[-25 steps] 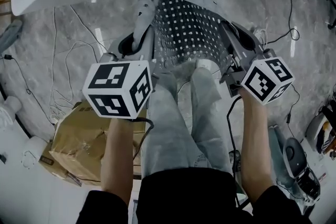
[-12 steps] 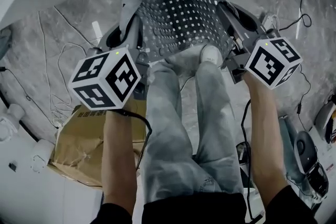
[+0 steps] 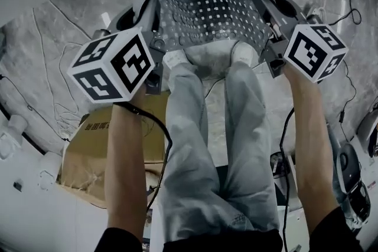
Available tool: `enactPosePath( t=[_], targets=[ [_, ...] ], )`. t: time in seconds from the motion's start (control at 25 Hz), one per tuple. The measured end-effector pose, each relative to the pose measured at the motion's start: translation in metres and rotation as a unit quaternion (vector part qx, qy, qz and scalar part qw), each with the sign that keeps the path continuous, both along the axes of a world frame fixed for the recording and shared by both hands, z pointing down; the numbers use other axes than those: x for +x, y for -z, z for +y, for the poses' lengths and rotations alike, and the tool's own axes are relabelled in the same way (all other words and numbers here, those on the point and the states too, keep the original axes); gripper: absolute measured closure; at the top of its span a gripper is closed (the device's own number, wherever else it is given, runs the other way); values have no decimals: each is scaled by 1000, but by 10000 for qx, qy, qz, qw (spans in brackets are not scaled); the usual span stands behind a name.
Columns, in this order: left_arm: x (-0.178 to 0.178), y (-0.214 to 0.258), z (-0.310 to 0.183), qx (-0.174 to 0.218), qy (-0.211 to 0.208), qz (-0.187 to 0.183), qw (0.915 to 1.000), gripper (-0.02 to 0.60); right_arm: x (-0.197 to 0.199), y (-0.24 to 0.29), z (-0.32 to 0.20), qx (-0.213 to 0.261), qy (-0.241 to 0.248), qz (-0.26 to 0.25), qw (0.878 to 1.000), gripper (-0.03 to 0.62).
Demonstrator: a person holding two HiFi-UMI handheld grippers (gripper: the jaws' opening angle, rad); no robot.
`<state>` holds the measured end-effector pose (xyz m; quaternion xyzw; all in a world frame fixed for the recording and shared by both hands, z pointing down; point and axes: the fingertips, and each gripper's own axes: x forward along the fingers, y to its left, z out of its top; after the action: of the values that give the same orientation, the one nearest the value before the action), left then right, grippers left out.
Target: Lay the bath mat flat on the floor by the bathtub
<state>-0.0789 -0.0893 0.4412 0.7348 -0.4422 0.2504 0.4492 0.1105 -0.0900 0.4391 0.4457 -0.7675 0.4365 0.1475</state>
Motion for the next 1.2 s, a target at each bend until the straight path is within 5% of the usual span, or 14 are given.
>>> enactPosePath(
  t=[0.64, 1.2],
  targets=[
    [-16, -116, -5, -187, 7, -21, 9998, 557, -4, -124, -9, -449, -24, 184, 9988, 568],
    [-40, -185, 15, -396, 3, -550, 9977, 558, 16, -184, -1, -653, 428, 721, 9943, 568]
  ],
)
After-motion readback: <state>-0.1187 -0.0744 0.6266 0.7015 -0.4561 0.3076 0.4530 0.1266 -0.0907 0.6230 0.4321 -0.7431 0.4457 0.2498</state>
